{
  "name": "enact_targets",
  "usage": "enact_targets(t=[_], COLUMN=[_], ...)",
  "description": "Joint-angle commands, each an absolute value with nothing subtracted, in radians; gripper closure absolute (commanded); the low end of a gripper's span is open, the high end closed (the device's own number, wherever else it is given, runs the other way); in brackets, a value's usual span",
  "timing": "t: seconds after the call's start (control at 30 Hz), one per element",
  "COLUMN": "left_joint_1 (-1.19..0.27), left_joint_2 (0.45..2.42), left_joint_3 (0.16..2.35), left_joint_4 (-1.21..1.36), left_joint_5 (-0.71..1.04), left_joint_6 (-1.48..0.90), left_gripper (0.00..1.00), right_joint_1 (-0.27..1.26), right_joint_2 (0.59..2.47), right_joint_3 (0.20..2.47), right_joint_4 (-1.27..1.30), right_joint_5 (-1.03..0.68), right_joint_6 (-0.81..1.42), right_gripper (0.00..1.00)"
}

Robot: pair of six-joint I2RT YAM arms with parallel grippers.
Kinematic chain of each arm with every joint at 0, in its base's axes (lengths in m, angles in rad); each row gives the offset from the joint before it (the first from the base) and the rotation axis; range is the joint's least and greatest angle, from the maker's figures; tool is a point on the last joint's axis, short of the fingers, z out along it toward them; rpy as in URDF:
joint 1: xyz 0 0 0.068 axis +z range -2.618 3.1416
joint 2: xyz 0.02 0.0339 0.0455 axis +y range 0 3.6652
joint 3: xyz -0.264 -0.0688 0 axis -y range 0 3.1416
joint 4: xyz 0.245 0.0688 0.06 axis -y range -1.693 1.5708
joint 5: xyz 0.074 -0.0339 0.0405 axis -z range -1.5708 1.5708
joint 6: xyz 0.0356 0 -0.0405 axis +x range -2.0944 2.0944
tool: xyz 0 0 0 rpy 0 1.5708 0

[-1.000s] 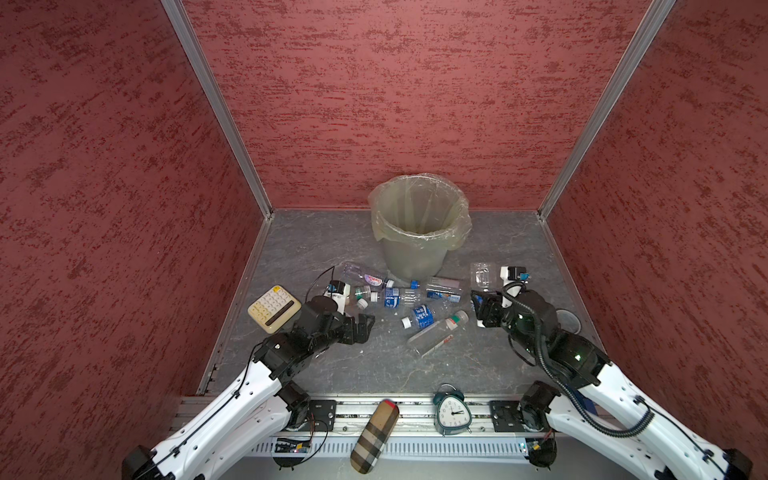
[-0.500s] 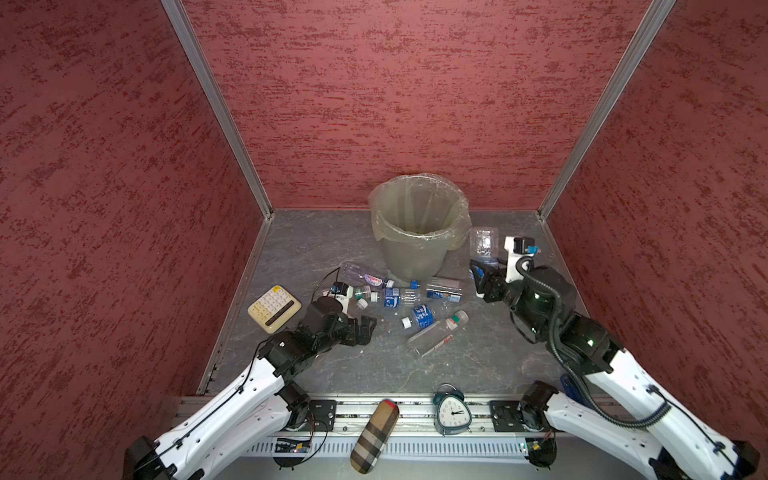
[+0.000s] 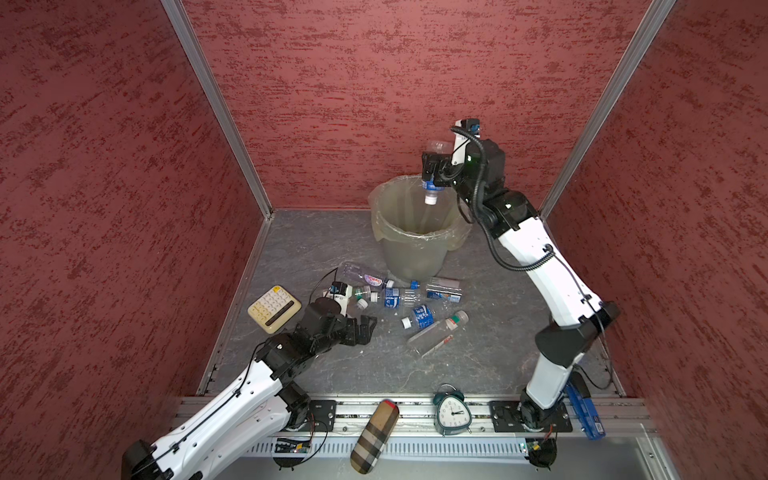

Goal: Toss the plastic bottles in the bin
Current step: 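Carry the blue-labelled bottle with the right gripper over the bin and release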

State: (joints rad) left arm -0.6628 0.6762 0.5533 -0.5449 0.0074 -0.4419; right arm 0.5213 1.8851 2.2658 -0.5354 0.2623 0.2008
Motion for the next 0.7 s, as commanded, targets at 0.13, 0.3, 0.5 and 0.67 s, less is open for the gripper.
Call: enact_targets(t=[0.13, 0.3, 0.5, 0.67], left_joint_1=[-0.669, -0.668, -0.669, -0.668], left_joint_2=[0.637, 0.67, 0.723, 0.782], left_joint_3=[0.551, 0.563, 0.593, 0.627], left_joint_4=[-0.572, -0.578, -0.607, -0.645], left_joint_5=[-0.041, -0.069, -0.141, -0.206], left_joint_6=[-0.461, -0.469, -0.485, -0.483], left_gripper=[0.01, 0.01, 0.01, 0.0], right_joint_1=[0.52, 0.52, 0.52, 0.52], right_joint_2=[1.809, 1.684, 1.489, 1.382], right_joint_3=[2.332, 2.131, 1.792, 1.607], right_joint_4=[-0.635, -0.574, -0.428, -0.392], right_joint_5=[0.259, 0.254, 0.242, 0.235], right_joint_6=[0.187, 0.188, 0.201, 0.238], right_gripper=[0.01, 0.01, 0.01, 0.01])
